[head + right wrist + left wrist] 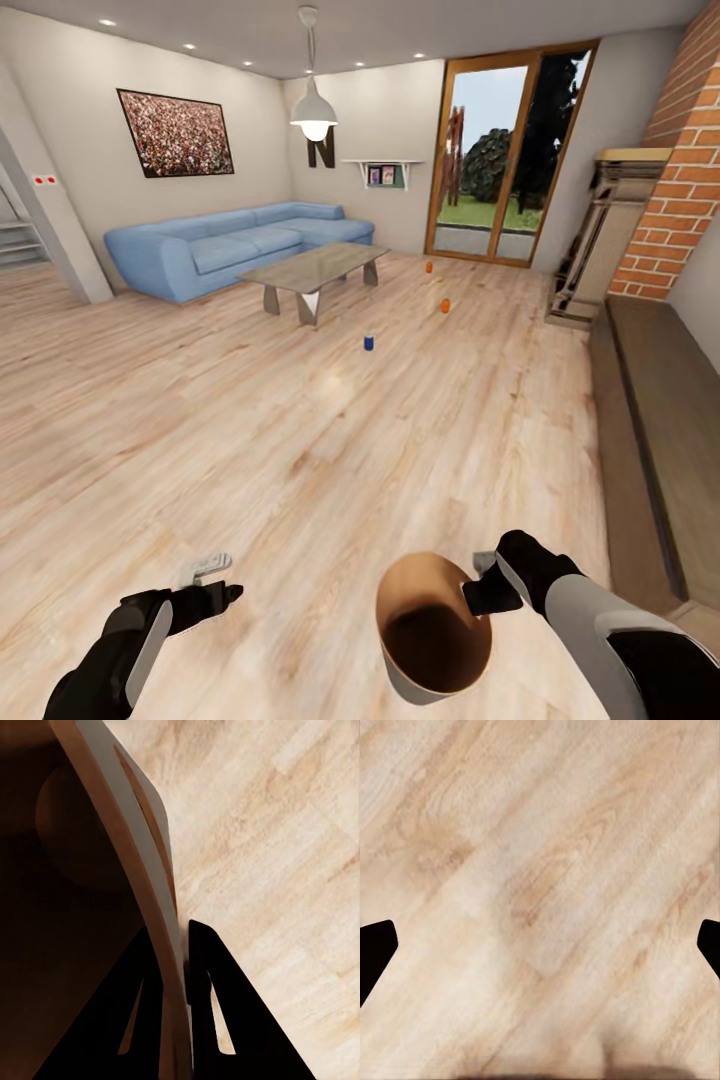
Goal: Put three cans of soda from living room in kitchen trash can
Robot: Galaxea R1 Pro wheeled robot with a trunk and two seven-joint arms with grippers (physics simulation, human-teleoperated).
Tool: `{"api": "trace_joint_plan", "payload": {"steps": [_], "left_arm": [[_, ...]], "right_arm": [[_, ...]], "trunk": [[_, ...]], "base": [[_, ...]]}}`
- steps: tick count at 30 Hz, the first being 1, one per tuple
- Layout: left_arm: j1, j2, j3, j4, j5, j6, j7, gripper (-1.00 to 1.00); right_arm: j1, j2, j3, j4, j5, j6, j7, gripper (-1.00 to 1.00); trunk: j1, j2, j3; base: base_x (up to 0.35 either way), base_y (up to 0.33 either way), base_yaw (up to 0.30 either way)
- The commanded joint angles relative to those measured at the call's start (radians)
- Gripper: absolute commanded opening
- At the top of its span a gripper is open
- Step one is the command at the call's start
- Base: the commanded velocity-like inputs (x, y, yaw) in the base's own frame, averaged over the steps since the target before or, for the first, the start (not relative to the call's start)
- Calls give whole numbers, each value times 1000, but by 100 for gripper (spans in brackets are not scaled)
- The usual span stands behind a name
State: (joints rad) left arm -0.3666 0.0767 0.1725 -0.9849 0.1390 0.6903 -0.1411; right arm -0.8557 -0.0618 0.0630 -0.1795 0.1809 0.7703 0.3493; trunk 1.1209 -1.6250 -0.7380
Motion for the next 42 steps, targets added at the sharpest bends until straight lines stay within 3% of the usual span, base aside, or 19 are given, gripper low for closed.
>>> {"api": "trace_joint_plan", "payload": {"steps": [1, 42], "left_arm": [[0, 0, 0, 0, 0, 0, 0, 100], [0, 0, 1, -1, 0, 0, -12, 100]], "right_arm": [[0, 0, -8, 0, -18, 3, 5, -100], [0, 3, -8, -2, -20, -6, 8, -100]], "trunk": [[0, 0, 0], [0, 0, 13]], "base": [[298, 158, 0], [309, 125, -50]]}}
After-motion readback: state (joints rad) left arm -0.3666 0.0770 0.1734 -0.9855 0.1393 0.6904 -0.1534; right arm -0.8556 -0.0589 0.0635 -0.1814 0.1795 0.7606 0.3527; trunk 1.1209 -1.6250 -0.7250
